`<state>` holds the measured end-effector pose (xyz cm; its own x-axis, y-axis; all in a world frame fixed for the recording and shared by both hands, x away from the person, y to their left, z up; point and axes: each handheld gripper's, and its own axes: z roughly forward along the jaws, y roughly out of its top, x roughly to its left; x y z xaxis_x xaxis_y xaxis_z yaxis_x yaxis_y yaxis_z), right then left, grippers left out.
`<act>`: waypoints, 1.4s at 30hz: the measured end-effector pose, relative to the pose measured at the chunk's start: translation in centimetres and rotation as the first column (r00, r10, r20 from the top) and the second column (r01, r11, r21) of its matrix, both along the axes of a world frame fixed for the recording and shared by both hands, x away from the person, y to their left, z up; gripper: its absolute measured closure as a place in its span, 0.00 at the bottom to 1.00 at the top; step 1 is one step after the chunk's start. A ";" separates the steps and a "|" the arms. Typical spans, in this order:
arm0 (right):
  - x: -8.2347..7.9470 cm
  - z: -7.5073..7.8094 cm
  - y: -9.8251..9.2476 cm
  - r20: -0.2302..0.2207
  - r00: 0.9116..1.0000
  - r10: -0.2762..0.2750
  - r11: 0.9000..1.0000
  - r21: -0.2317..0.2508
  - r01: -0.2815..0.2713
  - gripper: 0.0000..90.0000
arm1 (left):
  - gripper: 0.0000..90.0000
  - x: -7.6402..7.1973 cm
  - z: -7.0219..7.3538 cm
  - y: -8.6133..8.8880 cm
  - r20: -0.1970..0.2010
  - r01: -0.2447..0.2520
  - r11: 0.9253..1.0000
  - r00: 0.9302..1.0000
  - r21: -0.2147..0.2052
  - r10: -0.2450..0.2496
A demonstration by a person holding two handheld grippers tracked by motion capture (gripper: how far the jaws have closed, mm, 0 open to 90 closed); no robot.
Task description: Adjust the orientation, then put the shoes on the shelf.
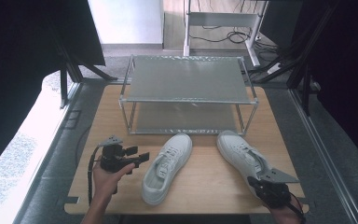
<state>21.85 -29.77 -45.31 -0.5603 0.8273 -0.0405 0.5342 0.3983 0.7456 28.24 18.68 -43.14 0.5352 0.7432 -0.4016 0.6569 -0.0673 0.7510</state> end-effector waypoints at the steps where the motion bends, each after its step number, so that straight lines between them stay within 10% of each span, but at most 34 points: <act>1: 0.0 0.1 0.2 0.002 1.000 0.018 1.000 0.023 -0.018 0.96 | 0.37 0.0 0.1 0.0 0.002 0.001 1.000 1.000 -0.003 -0.001; 16: 5.8 5.9 1.3 0.134 0.990 0.034 0.980 0.189 -0.060 0.69 | 0.37 -0.8 1.5 -0.6 0.063 0.017 1.000 0.998 -0.005 -0.016; 19: 6.2 5.3 0.5 0.137 0.991 -0.008 0.965 0.260 -0.028 0.67 | 0.38 -0.8 1.4 -0.4 0.067 0.008 1.000 0.998 -0.005 -0.008; 42: 5.3 3.1 -3.1 0.085 0.992 -0.096 0.956 0.286 0.068 0.63 | 0.42 -0.7 0.7 -2.1 0.070 0.031 0.996 0.997 0.079 -0.037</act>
<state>27.12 -32.83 -42.21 -0.4949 0.8559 0.1503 0.4755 0.1219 0.8712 27.51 16.62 -42.42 0.5856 0.7518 -0.3032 0.5985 -0.1487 0.7872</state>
